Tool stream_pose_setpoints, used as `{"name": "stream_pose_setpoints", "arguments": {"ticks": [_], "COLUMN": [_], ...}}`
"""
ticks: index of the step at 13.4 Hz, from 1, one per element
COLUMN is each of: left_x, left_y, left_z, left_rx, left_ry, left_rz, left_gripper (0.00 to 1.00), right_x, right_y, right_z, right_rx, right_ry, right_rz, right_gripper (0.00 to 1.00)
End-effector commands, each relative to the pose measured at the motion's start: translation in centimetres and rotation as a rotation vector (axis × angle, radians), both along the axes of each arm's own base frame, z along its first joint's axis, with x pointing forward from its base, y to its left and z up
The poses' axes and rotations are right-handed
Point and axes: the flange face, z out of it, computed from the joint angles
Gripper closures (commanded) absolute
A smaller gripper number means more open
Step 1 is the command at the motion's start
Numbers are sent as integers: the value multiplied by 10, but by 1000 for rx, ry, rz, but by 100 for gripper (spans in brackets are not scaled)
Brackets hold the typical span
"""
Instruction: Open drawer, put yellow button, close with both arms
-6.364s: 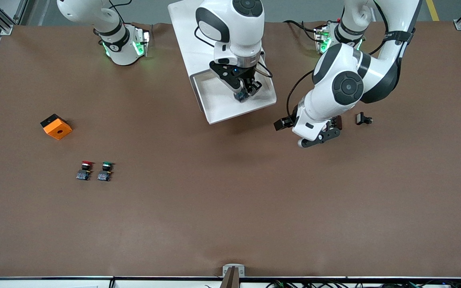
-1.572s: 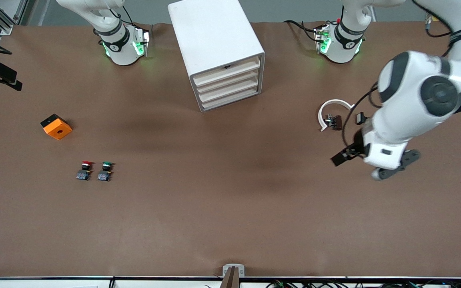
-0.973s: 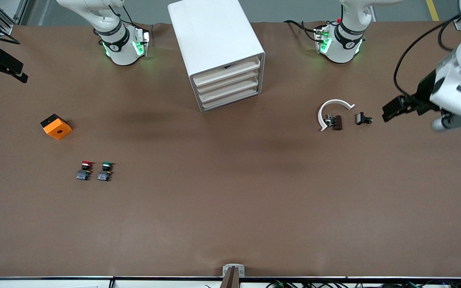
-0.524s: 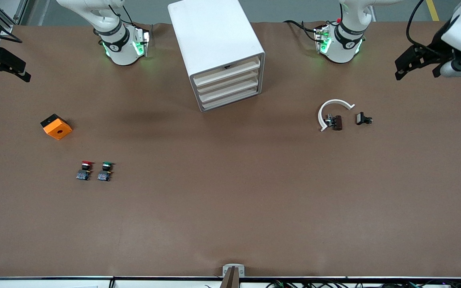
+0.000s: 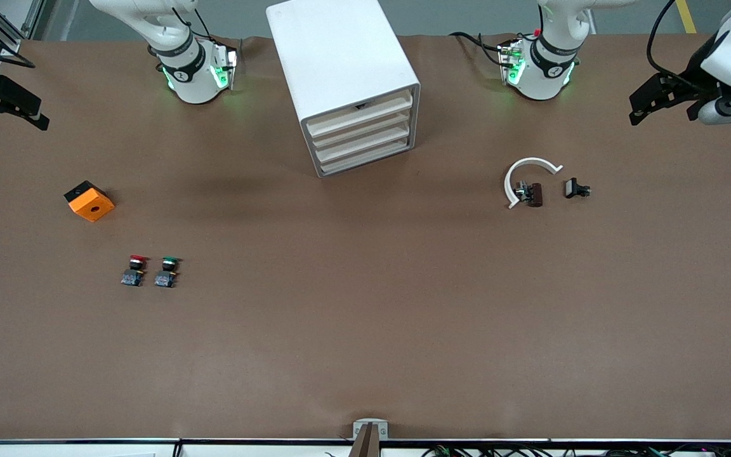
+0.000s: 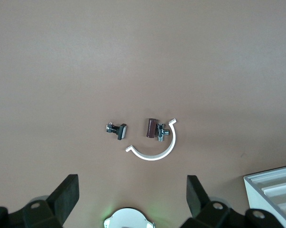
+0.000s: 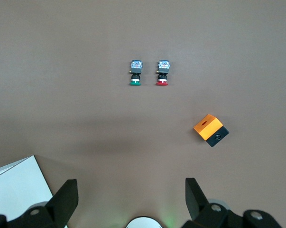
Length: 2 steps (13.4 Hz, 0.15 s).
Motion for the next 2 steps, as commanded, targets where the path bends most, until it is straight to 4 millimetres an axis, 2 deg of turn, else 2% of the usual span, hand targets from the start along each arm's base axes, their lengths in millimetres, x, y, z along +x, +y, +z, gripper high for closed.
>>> {"name": "stream_pose_setpoints", "arguments": {"ticks": [1,2], "left_x": [10,10], "left_y": [7,10], "left_z": [10,12], "left_rx": [14,14], "left_ry": [-11,-14], "left_rz": [2,8], "left_gripper": [0,0], "right_x": [-6,-6], "right_y": [-3,-4], "right_z": [1,1], "right_rx": [13,12], "right_ry": [-9,-9], "right_rz": [-16,-19], "right_gripper": [0,0]}}
